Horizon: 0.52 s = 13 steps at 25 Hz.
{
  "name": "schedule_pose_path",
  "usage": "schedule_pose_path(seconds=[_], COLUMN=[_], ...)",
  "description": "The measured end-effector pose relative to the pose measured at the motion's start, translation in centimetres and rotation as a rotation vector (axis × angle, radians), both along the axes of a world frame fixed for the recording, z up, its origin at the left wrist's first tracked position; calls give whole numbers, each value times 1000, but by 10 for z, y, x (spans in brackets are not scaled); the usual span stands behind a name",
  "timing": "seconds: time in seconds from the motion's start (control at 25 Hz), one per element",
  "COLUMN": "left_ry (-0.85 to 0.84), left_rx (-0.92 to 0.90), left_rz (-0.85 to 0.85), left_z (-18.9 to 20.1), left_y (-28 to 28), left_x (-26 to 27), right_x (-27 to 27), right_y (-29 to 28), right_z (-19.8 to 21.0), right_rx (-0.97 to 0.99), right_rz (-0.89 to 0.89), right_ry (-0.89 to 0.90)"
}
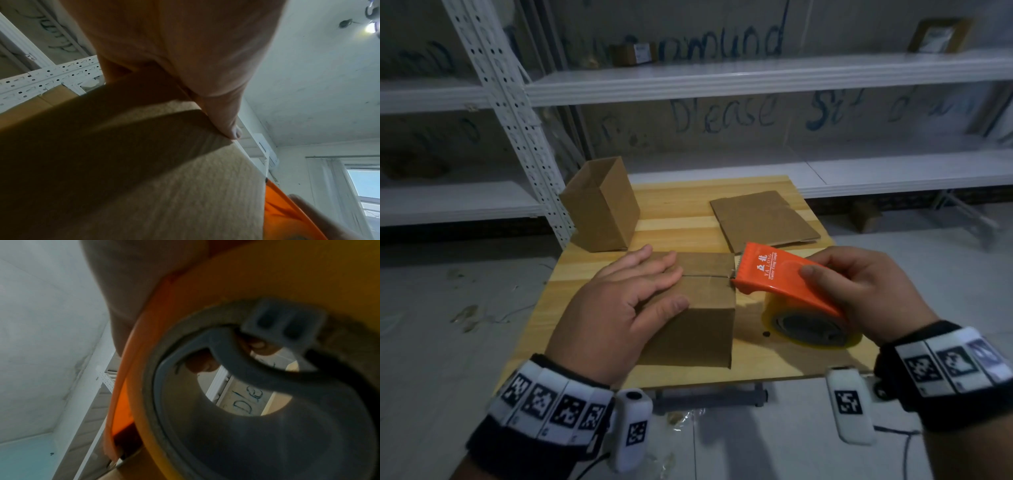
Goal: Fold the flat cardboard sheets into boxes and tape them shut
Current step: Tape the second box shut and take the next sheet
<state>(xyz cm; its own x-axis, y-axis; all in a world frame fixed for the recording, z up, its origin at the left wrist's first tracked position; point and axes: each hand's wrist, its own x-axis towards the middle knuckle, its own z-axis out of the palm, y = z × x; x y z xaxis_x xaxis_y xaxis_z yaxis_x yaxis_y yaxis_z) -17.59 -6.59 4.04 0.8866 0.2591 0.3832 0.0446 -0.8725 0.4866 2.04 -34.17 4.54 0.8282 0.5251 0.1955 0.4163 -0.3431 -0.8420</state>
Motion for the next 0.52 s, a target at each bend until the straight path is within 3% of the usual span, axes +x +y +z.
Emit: schedule_pose_path(seconds=[0.52], left_ry=[-70], left_rx=[21], left_rz=[-35], left_z=[-5], left_y=[4], left_x=[3], right_x=[-1], right_y=[-17], right_z=[12], right_rx=[15], right_rz=[34], right_ry=[107])
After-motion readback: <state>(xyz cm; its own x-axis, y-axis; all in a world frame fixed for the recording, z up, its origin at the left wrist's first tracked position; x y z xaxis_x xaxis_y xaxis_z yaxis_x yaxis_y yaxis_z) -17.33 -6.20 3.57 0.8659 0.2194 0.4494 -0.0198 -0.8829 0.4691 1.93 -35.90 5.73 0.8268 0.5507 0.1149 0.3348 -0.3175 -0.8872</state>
